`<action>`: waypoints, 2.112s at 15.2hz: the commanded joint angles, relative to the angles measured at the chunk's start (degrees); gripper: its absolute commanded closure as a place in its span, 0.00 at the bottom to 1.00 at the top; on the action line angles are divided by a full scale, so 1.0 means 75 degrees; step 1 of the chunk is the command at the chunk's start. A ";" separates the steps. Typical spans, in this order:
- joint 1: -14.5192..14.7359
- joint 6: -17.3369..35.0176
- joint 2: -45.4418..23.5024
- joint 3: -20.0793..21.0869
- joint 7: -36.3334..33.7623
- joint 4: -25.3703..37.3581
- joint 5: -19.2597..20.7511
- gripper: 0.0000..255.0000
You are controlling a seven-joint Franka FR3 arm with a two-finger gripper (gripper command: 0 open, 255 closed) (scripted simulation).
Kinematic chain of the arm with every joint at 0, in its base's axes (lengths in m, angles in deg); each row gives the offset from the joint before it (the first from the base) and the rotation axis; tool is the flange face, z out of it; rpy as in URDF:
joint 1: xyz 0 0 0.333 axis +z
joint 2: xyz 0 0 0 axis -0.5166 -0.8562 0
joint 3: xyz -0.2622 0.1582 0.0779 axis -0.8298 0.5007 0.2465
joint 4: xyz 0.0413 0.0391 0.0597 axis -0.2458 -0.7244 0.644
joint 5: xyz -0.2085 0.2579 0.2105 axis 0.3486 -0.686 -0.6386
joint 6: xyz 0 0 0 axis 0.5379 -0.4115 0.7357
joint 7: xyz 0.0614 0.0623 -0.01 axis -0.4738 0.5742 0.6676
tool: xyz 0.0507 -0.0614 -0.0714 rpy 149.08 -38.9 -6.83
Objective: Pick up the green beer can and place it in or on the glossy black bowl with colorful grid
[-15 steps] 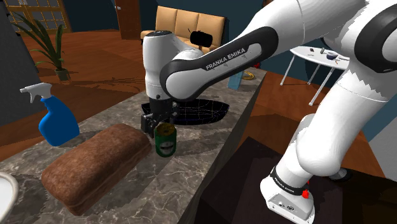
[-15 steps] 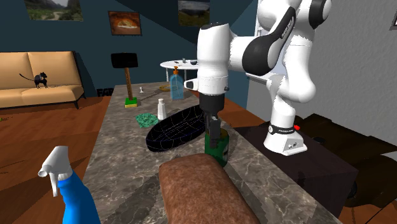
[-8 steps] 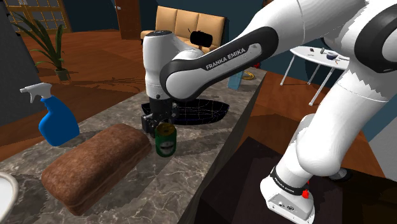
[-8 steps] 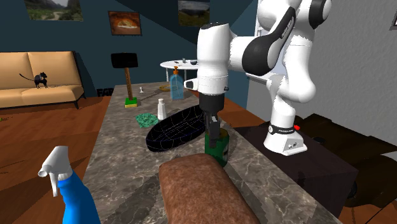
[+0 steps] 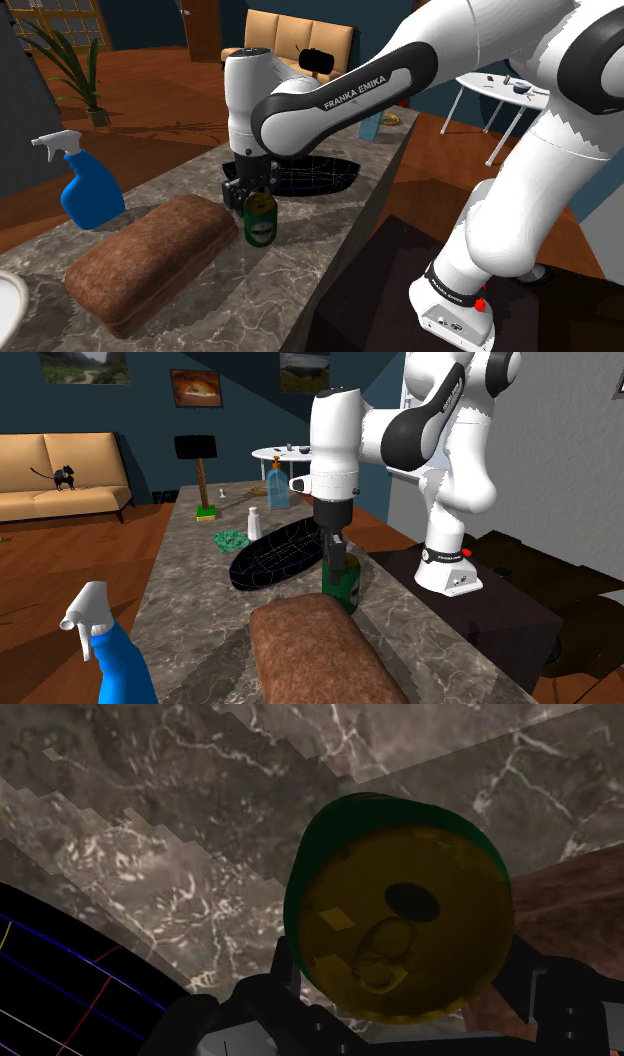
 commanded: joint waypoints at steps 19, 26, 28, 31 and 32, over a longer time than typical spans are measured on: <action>-0.0030 -0.1938 0.0592 -0.0084 0.0175 0.1359 -0.0217 1.00; -0.0043 -0.2653 0.0654 -0.0107 0.0190 0.2014 -0.0229 1.00; -0.0046 -0.2858 0.0656 -0.0112 0.0189 0.2217 -0.0228 1.00; -0.0051 -0.3167 0.0646 -0.0117 0.0185 0.2536 -0.0221 1.00; -0.0052 -0.3270 0.0639 -0.0118 0.0183 0.2647 -0.0217 1.00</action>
